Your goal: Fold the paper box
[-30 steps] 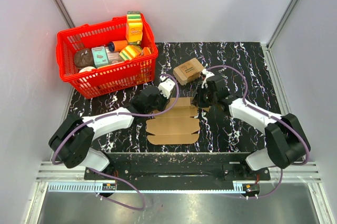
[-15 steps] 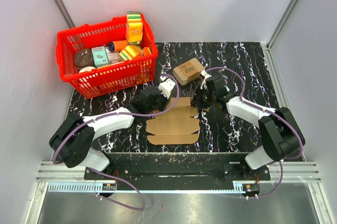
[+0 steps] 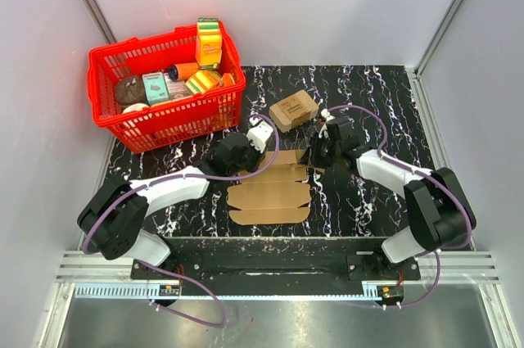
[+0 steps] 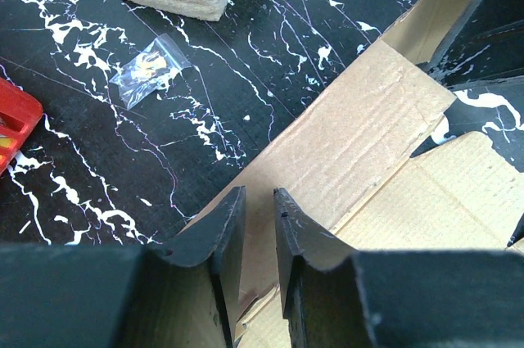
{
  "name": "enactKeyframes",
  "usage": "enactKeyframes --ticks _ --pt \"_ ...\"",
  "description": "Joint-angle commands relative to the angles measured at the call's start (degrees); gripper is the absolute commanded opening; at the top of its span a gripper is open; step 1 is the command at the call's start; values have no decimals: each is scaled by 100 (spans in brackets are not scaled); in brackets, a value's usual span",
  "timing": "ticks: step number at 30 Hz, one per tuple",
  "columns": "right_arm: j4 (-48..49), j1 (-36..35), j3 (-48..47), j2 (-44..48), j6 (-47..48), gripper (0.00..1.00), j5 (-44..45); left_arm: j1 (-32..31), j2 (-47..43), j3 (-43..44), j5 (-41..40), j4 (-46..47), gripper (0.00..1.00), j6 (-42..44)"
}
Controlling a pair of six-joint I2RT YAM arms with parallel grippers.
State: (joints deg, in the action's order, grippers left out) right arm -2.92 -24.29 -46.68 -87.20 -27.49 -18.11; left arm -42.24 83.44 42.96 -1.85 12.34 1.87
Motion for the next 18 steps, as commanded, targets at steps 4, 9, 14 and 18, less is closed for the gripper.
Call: enactKeyframes --ticks 4,9,14,18 --pt "-868 30 -26 318 243 29 1002 -21 111 134 158 -21 25 -11" --pt "-904 30 18 28 322 20 1178 -13 111 142 158 -30 25 -11" --pt "-711 30 -8 -323 393 10 1091 -21 111 142 158 -30 25 -11" --pt "-675 39 -17 -473 419 8 1213 -21 102 142 158 -39 25 -20"
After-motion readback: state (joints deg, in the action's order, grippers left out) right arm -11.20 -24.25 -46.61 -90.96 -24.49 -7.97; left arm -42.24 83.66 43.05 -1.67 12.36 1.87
